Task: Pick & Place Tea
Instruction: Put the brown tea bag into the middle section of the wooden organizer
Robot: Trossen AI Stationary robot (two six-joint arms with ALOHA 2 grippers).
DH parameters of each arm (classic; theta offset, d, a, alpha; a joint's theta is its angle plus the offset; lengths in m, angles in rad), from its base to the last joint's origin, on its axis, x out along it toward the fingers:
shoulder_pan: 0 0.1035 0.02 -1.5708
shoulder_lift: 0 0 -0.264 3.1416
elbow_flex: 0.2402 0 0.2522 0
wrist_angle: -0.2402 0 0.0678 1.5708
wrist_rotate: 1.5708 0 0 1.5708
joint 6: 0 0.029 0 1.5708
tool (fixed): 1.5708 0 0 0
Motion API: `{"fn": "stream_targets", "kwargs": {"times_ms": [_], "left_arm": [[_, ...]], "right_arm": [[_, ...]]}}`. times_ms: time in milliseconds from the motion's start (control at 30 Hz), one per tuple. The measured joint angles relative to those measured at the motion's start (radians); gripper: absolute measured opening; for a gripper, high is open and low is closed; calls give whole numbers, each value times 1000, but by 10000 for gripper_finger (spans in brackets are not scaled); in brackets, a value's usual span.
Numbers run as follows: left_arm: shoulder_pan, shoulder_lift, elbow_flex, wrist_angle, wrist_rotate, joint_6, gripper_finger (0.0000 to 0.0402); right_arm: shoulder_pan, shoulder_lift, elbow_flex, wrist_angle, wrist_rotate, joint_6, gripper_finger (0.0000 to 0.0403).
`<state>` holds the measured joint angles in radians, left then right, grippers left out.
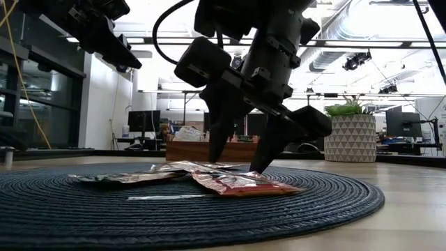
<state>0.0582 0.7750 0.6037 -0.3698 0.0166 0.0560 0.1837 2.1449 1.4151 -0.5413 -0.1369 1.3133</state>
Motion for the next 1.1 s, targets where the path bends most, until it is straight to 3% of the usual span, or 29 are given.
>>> {"fn": "stream_targets", "kwargs": {"times_ms": [233,467,633,1100], "left_arm": [[0,0,0,0,0,1,131],[0,0,0,0,-1,8,131],[0,0,0,0,0,7,131],[0,0,0,0,1,7,131]], "right_arm": [[2,0,0,-10,49,-140,232],[8,3,0,5,245,-539,232],[8,0,9,-6,304,-698,232],[52,-30,13,-104,255,-1230,232]]}}
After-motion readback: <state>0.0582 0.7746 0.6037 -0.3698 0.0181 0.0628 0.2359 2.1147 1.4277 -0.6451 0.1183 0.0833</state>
